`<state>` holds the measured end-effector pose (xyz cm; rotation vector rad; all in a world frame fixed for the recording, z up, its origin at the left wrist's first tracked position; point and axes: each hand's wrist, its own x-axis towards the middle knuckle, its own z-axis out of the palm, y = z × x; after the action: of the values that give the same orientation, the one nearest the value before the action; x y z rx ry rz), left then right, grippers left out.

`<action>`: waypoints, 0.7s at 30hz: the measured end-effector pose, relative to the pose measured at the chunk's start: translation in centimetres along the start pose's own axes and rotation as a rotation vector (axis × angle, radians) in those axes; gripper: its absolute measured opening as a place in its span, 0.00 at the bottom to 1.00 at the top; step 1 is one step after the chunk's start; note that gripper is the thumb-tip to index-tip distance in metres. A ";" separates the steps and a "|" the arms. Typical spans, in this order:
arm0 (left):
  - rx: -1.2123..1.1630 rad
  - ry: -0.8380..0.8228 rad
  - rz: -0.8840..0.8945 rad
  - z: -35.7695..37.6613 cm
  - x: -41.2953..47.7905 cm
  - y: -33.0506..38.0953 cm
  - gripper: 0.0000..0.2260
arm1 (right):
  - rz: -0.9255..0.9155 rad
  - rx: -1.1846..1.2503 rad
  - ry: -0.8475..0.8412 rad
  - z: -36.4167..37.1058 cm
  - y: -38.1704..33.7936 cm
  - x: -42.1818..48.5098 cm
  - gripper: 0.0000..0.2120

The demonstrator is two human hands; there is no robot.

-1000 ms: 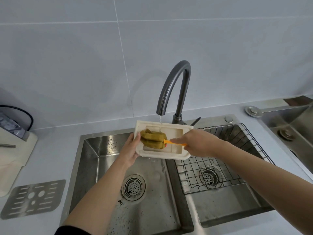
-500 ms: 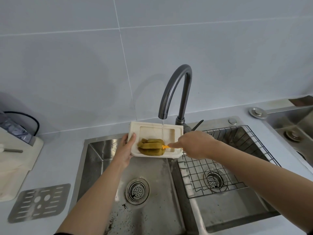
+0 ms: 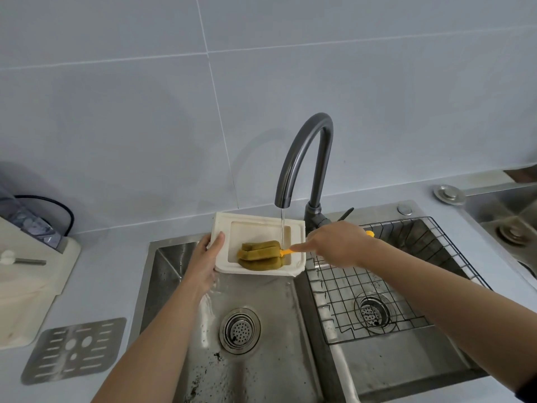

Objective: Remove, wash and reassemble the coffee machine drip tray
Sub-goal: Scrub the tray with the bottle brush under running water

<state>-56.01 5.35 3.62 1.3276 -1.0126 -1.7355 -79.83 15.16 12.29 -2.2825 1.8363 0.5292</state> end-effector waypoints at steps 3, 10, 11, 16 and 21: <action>0.003 -0.005 -0.012 -0.2 0.0 0.1 0.20 | -0.011 -0.012 0.007 0.1 0.0 0.1 0.34; -0.015 0.011 -0.029 -0.5 -0.1 -0.2 0.17 | -0.044 -0.027 0.028 0.5 0.1 0.0 0.33; -0.021 0.007 -0.030 -0.6 -0.1 -0.3 0.16 | -0.047 -0.030 0.029 0.5 0.1 -0.1 0.33; -0.031 0.015 -0.028 -0.9 -0.3 -0.4 0.13 | -0.055 -0.029 0.030 0.5 0.3 -0.4 0.33; -0.027 0.048 -0.008 -1.2 -0.5 -0.3 0.06 | -0.044 -0.006 0.036 0.9 0.8 -0.6 0.32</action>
<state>-54.75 5.72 3.34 1.3518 -0.9550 -1.7097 -80.90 15.78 11.74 -2.3452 1.7984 0.4906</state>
